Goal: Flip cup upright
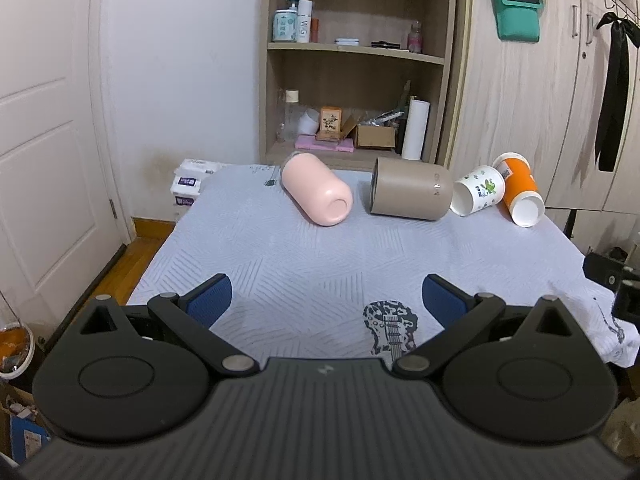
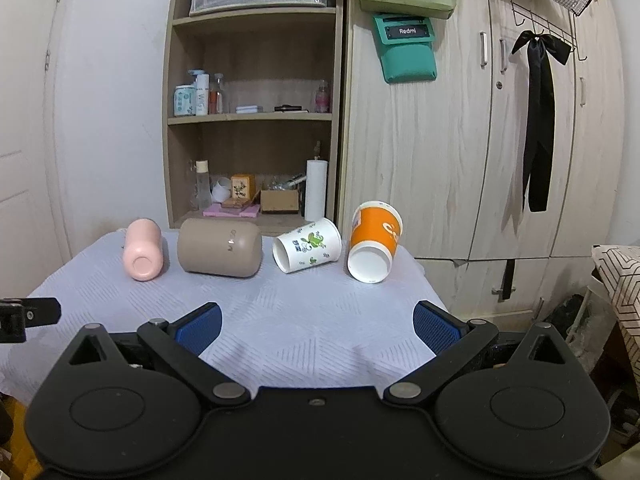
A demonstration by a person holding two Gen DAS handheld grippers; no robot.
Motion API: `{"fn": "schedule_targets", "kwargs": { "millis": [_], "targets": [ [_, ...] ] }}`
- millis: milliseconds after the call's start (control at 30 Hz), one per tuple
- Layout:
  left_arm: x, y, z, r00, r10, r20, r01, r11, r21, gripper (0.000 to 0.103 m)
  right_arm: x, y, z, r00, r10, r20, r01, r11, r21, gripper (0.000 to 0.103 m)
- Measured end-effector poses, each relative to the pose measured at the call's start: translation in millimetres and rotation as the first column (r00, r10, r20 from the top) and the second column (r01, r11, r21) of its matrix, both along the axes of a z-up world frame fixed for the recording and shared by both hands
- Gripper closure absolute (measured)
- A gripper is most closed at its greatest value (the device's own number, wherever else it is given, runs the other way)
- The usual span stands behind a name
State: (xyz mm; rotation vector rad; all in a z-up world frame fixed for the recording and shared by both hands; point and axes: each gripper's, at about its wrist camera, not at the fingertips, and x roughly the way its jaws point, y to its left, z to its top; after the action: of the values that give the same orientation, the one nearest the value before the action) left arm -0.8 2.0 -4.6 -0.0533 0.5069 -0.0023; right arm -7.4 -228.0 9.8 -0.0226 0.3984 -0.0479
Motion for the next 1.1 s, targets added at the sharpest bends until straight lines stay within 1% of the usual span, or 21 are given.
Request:
{"fn": "schedule_targets", "kwargs": {
  "millis": [133,333,533,1100],
  "targets": [
    [1.6,0.7,-3.8,1.000,0.017,-0.011,-0.017,1.000,0.012,0.000,1.8,0.0,-4.3,1.000,-0.014,-0.014,0.014,1.000,-0.003,0.000],
    [4.4,2.5,-6.6,0.999,0.024,-0.027,-0.024,1.000,0.008,0.000,1.5,1.4,-4.4,1.000,-0.020,-0.018,0.019,1.000,-0.010,0.000],
    [7.0,0.5,-9.8,0.997,0.050,-0.053,-0.047,0.998,0.051,0.000,0.2,3.5,-4.4,1.000,-0.016,-0.015,0.015,1.000,-0.016,0.000],
    [7.9,1.2,-13.2,0.997,0.023,-0.078,-0.020,0.999,0.031,0.000,-1.5,5.6,-4.4,1.000,-0.022,-0.017,0.022,0.999,-0.025,0.000]
  ]
}}
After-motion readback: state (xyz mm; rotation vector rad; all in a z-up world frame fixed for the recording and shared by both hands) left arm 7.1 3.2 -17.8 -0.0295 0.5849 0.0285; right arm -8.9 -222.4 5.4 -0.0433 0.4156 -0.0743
